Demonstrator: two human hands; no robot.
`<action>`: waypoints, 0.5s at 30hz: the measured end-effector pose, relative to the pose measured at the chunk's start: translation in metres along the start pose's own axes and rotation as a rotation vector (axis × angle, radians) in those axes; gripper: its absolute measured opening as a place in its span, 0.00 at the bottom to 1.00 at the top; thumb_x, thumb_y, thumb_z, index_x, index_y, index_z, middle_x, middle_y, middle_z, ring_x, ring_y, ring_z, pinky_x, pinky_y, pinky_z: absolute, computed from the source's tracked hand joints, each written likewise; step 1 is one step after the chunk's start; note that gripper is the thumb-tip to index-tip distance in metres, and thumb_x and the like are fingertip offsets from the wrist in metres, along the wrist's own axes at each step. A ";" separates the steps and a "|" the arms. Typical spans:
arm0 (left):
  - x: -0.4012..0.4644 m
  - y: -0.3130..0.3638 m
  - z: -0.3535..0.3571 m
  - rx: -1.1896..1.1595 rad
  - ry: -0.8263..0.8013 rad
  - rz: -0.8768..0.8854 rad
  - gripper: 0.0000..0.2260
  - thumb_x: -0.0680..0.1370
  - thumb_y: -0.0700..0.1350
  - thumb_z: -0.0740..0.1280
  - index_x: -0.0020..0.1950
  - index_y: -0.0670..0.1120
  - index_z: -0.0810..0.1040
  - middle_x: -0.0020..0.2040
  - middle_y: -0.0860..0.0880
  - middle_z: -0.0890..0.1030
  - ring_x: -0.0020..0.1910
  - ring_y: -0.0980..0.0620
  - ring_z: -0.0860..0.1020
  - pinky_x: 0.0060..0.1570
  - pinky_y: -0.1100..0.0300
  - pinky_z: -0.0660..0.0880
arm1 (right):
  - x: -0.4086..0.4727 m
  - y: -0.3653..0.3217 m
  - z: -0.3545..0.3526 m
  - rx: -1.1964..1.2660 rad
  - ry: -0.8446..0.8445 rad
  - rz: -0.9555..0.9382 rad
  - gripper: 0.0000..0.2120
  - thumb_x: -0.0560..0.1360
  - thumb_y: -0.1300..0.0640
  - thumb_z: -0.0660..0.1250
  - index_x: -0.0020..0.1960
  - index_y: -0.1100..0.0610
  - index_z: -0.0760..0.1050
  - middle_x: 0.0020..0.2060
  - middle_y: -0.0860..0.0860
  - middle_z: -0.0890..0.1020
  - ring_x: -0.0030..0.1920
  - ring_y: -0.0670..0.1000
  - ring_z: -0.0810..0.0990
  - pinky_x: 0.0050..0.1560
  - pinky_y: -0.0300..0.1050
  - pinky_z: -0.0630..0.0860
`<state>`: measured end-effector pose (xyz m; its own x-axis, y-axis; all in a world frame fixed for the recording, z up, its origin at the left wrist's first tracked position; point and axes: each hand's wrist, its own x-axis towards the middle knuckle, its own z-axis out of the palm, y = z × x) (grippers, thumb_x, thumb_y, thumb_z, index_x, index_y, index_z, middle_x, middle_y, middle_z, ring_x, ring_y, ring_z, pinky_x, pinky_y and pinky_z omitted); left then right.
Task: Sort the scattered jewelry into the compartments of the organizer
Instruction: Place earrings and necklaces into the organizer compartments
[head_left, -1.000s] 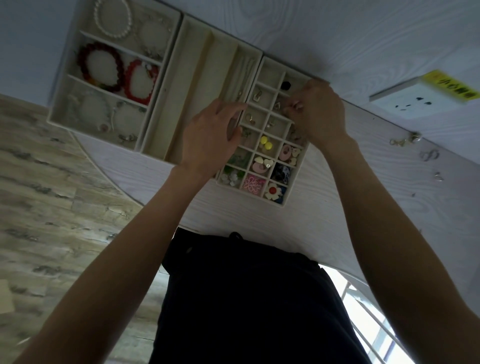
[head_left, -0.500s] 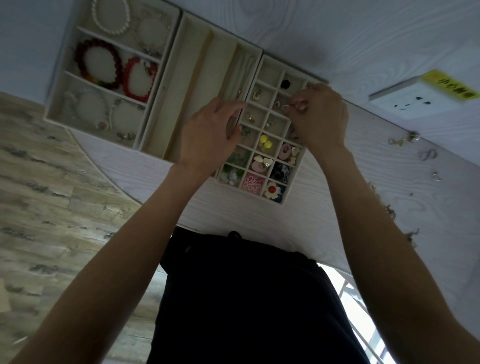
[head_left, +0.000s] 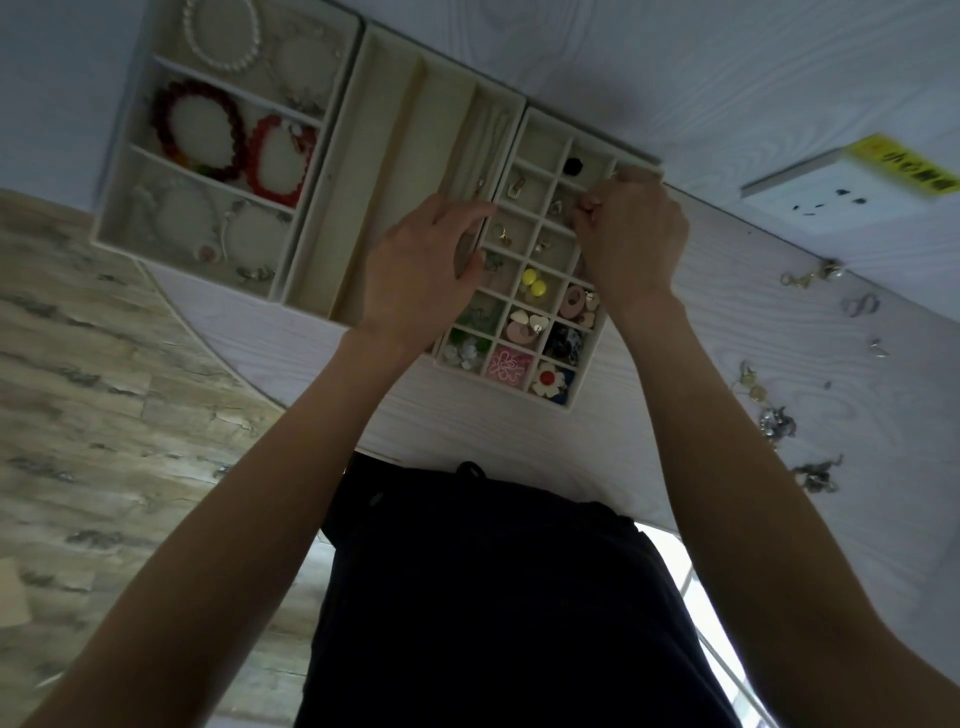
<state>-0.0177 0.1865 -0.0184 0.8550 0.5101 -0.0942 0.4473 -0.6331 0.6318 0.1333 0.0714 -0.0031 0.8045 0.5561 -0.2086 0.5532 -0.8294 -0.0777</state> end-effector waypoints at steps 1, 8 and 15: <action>0.000 0.001 0.000 -0.004 -0.004 -0.004 0.17 0.76 0.45 0.66 0.65 0.50 0.74 0.52 0.48 0.78 0.46 0.51 0.77 0.44 0.60 0.73 | 0.001 0.000 0.001 -0.001 0.000 -0.005 0.13 0.79 0.50 0.61 0.53 0.54 0.81 0.52 0.54 0.79 0.48 0.57 0.79 0.39 0.42 0.63; -0.001 0.002 0.000 0.006 0.007 0.005 0.18 0.75 0.44 0.66 0.65 0.49 0.75 0.52 0.47 0.78 0.46 0.50 0.77 0.43 0.61 0.71 | 0.001 -0.002 0.000 0.032 0.008 -0.013 0.11 0.78 0.52 0.61 0.55 0.51 0.80 0.53 0.52 0.79 0.49 0.56 0.79 0.40 0.42 0.65; -0.001 0.002 0.000 0.005 0.011 0.017 0.18 0.75 0.44 0.66 0.65 0.49 0.75 0.52 0.47 0.78 0.46 0.50 0.77 0.43 0.61 0.71 | -0.002 0.001 0.000 0.120 0.025 -0.012 0.10 0.77 0.51 0.63 0.55 0.48 0.80 0.54 0.49 0.79 0.50 0.53 0.79 0.41 0.40 0.65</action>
<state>-0.0176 0.1853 -0.0173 0.8595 0.5056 -0.0753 0.4342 -0.6443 0.6295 0.1324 0.0697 -0.0028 0.8041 0.5656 -0.1829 0.5339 -0.8225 -0.1960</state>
